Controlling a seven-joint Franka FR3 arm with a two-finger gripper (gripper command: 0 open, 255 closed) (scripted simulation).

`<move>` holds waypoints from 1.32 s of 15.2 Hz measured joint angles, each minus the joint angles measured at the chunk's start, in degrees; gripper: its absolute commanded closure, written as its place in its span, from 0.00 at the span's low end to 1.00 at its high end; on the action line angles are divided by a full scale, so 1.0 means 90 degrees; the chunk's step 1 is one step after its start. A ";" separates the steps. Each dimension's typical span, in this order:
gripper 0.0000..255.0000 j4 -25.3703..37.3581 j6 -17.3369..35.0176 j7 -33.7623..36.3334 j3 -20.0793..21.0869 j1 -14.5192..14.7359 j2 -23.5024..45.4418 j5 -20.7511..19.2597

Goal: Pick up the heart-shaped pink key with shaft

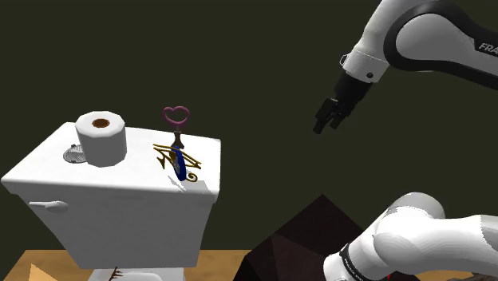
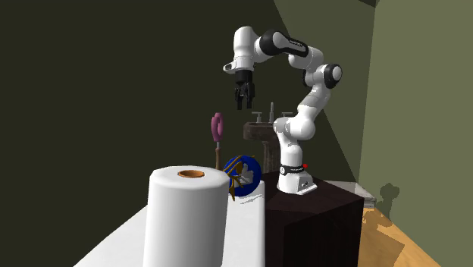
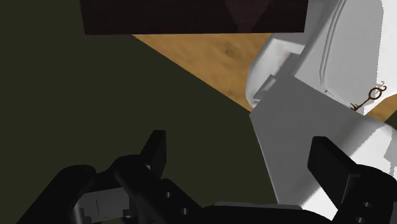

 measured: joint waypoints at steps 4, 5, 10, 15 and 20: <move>0.00 0.0225 0.0269 -0.0027 0.0153 0.0143 0.0407 0.0096; 0.00 0.0285 0.0399 -0.0060 0.0204 0.0198 0.0560 0.0124; 0.00 0.0817 0.0909 -0.0131 0.0557 0.0490 0.1385 0.0267; 0.00 0.1609 0.1320 -0.0194 0.0910 0.0724 0.2359 0.0297; 0.00 0.2342 0.1676 -0.0209 0.1292 0.0942 0.3236 0.0223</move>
